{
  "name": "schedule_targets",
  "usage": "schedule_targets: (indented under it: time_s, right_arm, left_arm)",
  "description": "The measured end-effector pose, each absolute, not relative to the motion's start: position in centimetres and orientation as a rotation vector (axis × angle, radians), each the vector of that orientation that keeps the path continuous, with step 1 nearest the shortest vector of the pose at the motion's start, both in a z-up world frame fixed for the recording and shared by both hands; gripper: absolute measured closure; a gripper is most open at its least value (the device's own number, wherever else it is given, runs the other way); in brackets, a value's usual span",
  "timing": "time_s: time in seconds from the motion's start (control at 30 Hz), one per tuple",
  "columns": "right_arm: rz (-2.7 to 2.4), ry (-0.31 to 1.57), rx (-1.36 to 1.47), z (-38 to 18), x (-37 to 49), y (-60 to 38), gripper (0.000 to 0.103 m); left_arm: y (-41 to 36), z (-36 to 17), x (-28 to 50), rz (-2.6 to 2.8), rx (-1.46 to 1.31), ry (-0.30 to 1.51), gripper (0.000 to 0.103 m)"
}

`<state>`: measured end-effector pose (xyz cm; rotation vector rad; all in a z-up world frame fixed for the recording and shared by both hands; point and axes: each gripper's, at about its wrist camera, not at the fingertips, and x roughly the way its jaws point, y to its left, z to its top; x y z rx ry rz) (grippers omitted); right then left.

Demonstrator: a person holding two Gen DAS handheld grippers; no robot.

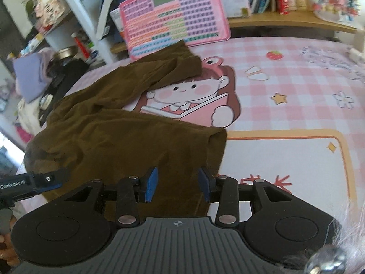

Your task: Fold clothes

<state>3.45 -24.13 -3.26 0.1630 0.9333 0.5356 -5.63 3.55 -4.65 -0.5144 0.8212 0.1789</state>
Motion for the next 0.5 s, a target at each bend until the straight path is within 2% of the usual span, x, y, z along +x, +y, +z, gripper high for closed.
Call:
schedule_targets:
  time_s: [0.5]
  right_arm:
    - [0.557,0.938,0.202,-3.0,4.0,-25.1,0.066]
  left_arm:
    - [2.0,-4.0,-4.6,0.183,-0.488,0.823,0.051]
